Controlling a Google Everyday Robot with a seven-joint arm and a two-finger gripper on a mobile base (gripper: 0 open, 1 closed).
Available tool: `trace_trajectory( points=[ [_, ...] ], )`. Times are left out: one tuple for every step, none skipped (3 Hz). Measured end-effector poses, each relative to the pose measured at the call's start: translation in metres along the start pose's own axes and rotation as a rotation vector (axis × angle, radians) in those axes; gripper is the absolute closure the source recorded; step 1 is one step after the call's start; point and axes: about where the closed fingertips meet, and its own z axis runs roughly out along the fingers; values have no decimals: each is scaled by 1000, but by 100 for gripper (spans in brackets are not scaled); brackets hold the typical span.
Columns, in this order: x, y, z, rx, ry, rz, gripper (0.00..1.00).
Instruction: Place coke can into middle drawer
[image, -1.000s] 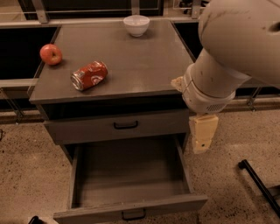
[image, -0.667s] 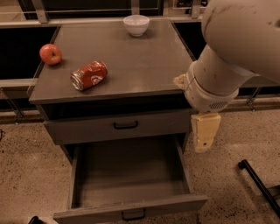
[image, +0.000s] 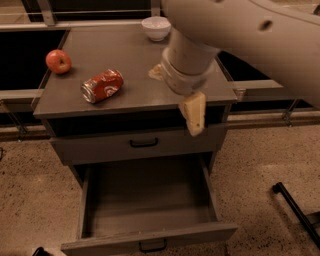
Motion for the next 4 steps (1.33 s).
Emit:
trace_trajectory(
  points=[
    [-35,-45,13,15,-57,-219,0],
    [-35,-45,13,15,-57,-219,0],
    [-47,-69,30,3,-63,-306,0],
    [-53,-72,32,6,-69,-320,0]
  ],
)
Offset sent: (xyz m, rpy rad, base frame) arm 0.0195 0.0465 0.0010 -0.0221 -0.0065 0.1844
